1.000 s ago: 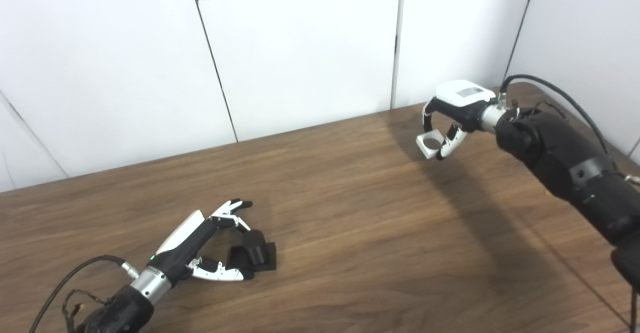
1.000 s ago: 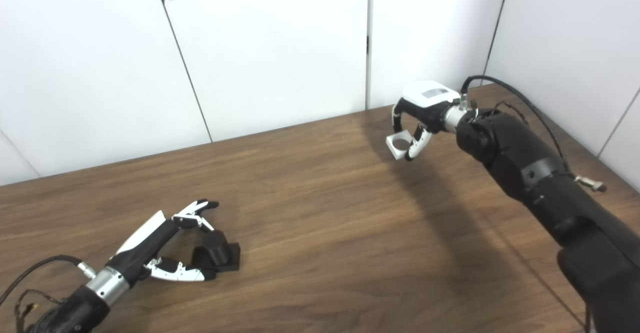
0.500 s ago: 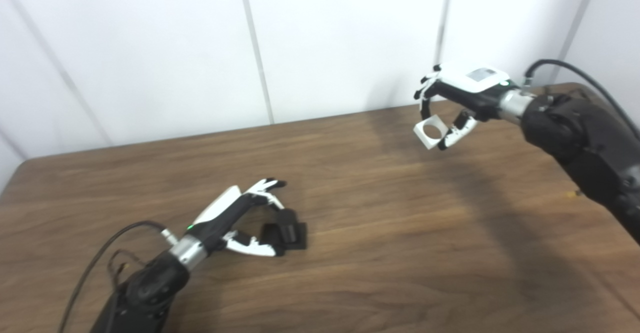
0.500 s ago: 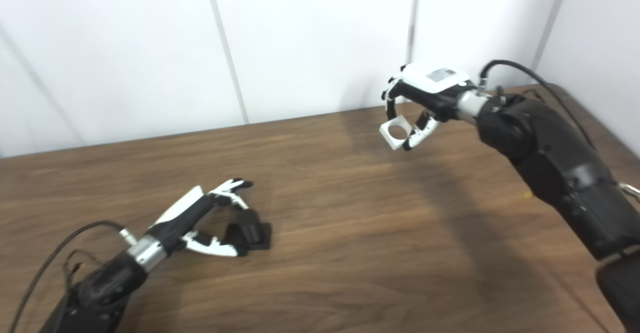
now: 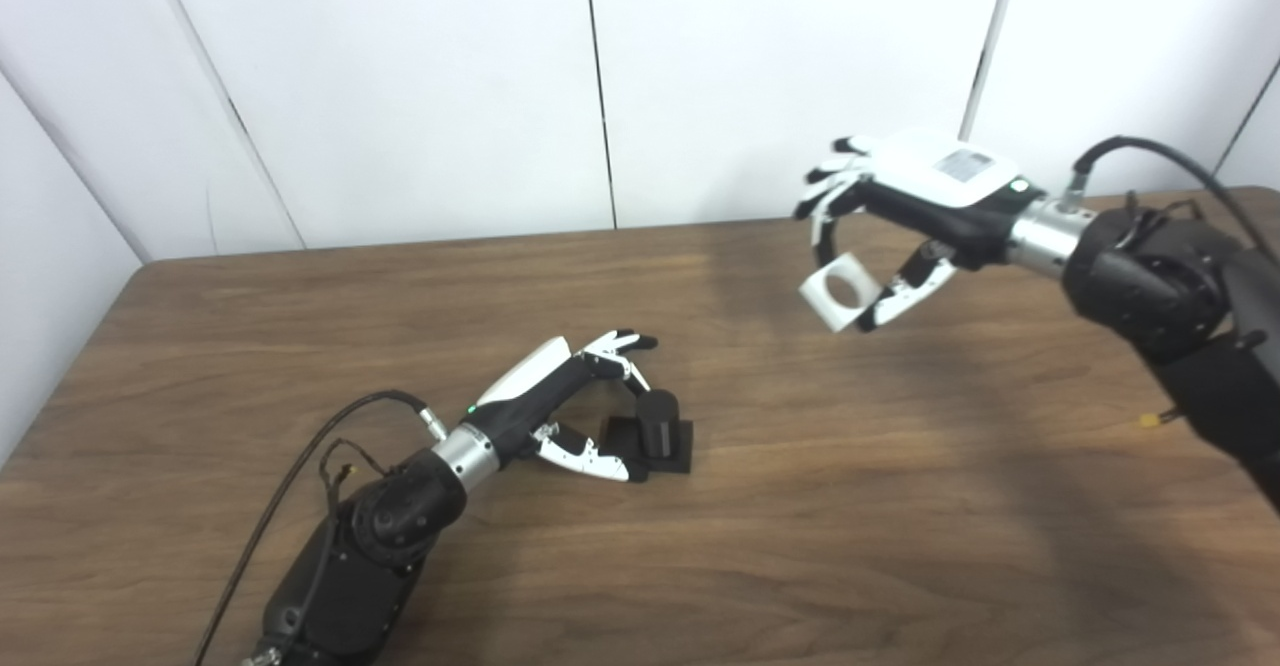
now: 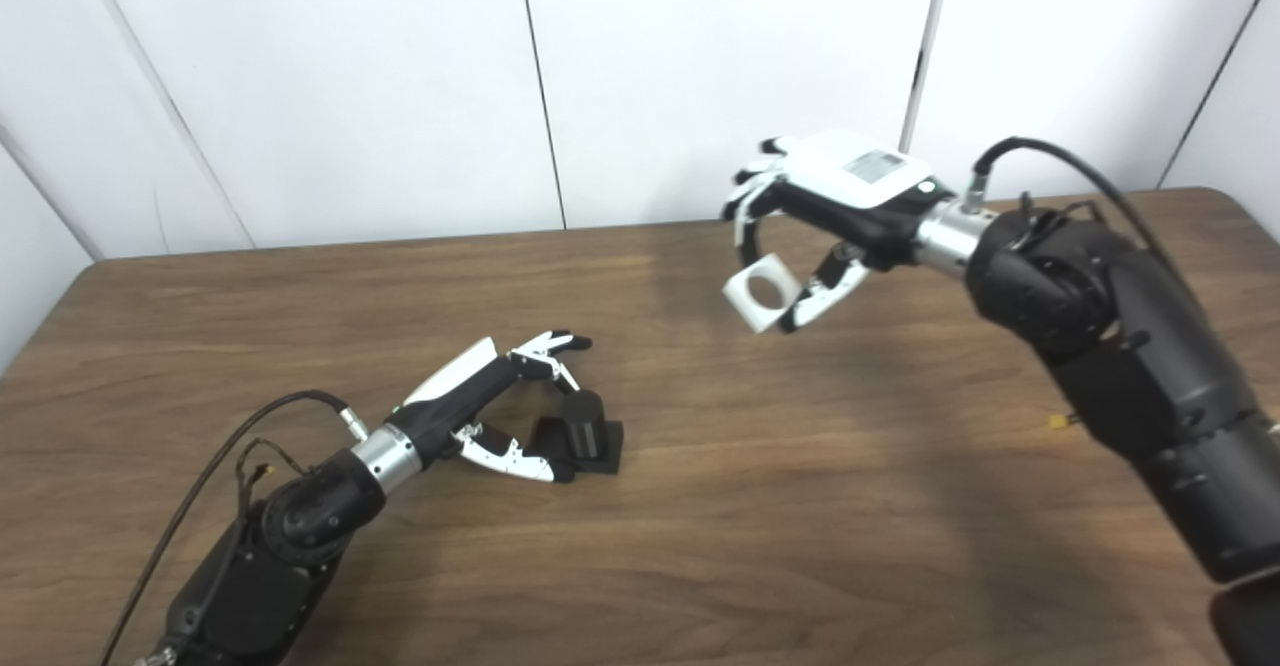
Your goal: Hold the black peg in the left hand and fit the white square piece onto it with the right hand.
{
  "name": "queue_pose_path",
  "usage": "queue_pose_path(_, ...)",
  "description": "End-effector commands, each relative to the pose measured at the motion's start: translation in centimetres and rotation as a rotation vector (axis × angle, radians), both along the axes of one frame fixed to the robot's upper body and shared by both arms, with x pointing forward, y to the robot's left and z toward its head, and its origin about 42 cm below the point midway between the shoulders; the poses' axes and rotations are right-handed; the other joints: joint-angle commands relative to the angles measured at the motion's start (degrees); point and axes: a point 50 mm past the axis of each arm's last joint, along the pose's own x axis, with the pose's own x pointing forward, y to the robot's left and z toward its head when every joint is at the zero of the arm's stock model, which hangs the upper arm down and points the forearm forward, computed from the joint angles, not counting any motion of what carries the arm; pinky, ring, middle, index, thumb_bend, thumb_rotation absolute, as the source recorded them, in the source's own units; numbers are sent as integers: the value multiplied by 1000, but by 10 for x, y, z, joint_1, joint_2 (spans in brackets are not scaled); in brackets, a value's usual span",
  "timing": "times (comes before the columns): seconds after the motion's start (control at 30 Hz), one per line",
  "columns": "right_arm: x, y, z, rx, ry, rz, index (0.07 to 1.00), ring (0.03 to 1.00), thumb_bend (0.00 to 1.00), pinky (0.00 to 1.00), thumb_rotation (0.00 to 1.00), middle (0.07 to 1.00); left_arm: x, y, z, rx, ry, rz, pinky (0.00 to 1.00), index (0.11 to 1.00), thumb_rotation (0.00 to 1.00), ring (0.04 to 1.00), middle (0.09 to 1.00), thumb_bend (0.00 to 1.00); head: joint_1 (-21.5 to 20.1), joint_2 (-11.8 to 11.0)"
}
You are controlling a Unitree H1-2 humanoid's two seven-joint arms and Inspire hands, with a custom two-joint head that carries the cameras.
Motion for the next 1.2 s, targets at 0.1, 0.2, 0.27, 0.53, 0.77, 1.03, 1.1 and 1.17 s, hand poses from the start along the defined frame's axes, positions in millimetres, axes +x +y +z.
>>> queue_pose_path(0.1,-1,26,20,55,-59,83,480,902,517,999,144,791,1,-4,-12,61,51,3,960,491,76,1000,944,521,3,1)
queue_pose_path(0.2,-3,36,17,56,-44,90,480,905,517,999,144,795,1,-6,-11,61,48,1,958,490,76,1000,943,521,5,2)
queue_pose_path(0.27,-5,43,15,63,-31,96,481,909,518,1000,144,799,0,-8,-11,59,53,2,961,490,75,1000,945,521,9,2)
queue_pose_path(0.53,-4,78,4,56,26,133,481,923,517,999,145,817,-1,-12,-11,65,56,-3,950,491,76,1000,946,521,23,4)
queue_pose_path(0.77,-1,100,-1,19,64,157,481,922,518,996,145,795,-2,-11,-11,72,57,0,954,491,77,1000,945,521,23,4)
queue_pose_path(1.03,0,122,7,-59,81,204,480,932,519,997,142,811,-3,-13,-11,65,56,2,951,491,76,1000,944,521,28,9)
queue_pose_path(1.1,1,125,9,-68,81,211,479,931,519,985,142,811,-3,-14,-11,63,57,2,954,491,76,1000,944,521,28,9)
queue_pose_path(1.17,2,128,13,-82,80,217,479,930,520,977,143,817,-3,-14,-12,61,60,2,957,491,77,1000,946,521,30,10)
